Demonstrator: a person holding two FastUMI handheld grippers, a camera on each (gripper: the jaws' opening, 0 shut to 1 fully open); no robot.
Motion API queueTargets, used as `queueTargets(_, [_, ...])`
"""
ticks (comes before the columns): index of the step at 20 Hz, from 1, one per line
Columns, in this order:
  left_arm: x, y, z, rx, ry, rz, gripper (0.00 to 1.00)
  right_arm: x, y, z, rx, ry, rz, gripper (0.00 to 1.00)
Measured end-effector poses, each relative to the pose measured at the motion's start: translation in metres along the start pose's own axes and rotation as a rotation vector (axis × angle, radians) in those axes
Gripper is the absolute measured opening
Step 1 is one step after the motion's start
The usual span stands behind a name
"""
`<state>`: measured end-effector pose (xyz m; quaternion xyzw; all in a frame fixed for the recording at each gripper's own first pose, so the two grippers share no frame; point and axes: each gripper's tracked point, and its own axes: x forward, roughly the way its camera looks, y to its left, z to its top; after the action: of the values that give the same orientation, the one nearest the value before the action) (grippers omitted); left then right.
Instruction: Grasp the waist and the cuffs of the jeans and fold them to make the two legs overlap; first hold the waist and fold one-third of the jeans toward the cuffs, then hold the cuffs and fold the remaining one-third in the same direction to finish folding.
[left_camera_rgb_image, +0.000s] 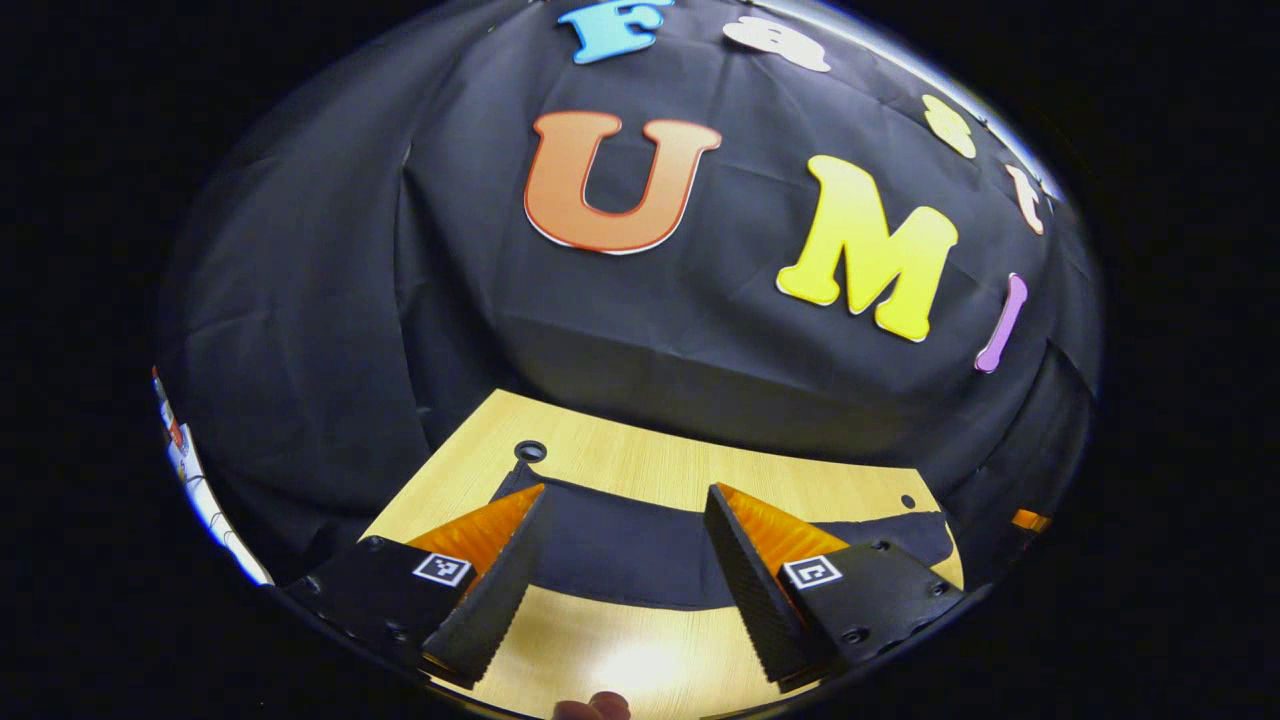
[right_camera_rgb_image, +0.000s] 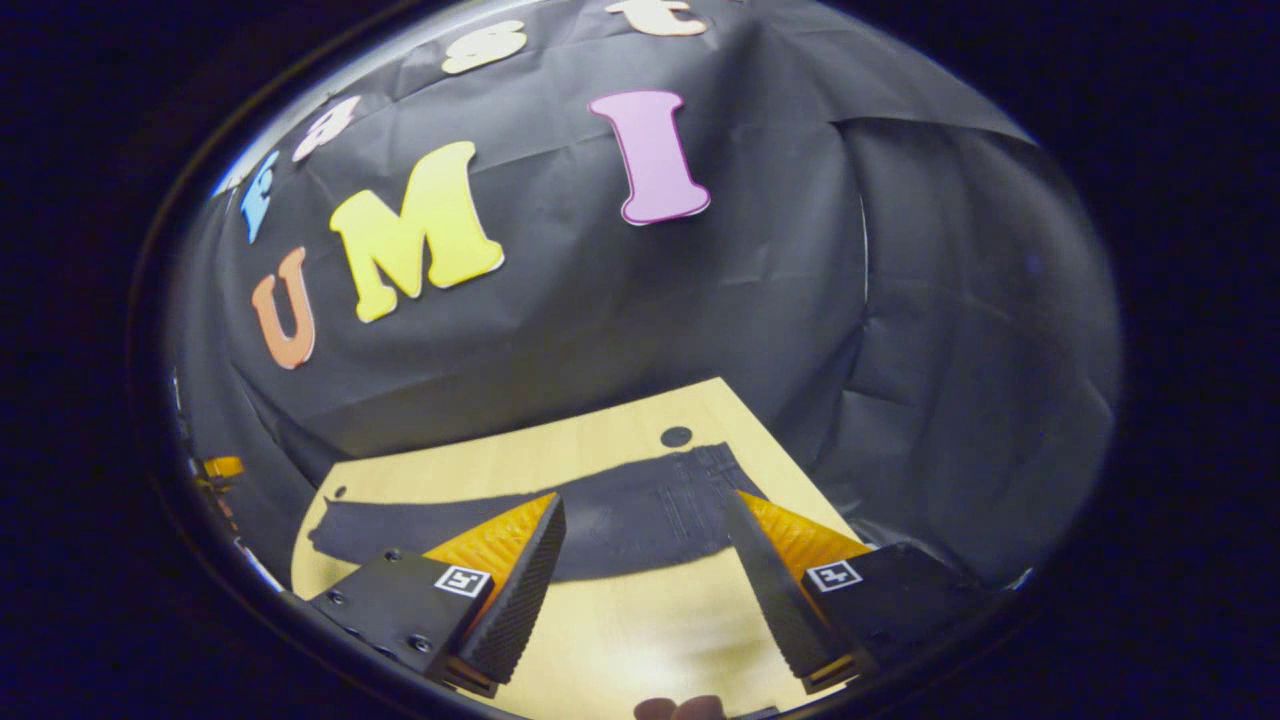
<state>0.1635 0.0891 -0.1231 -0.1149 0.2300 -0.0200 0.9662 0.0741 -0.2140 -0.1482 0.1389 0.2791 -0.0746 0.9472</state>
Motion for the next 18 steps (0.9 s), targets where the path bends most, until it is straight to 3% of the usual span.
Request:
queueTargets(4, [-0.033, -0.024, -0.013, 0.002, -0.115, 0.033, 0.99, -0.026, -0.008, -0.022, 0.018, -0.033, -0.024, 0.98])
queueTargets(8, [-0.040, -0.041, -0.028, -0.028, -0.105, 0.043, 0.99, -0.002, -0.032, -0.035, 0.065, -0.016, -0.056, 0.98])
queueTargets(11, [-0.042, -0.061, -0.033, 0.014, -0.080, 0.031, 0.99, 0.041, -0.055, -0.043, 0.061, -0.004, -0.082, 0.98])
queueTargets(18, [-0.046, -0.103, -0.042, 0.093, -0.022, 0.020, 0.99, 0.169, -0.107, -0.080, 0.189, 0.076, -0.151, 0.99])
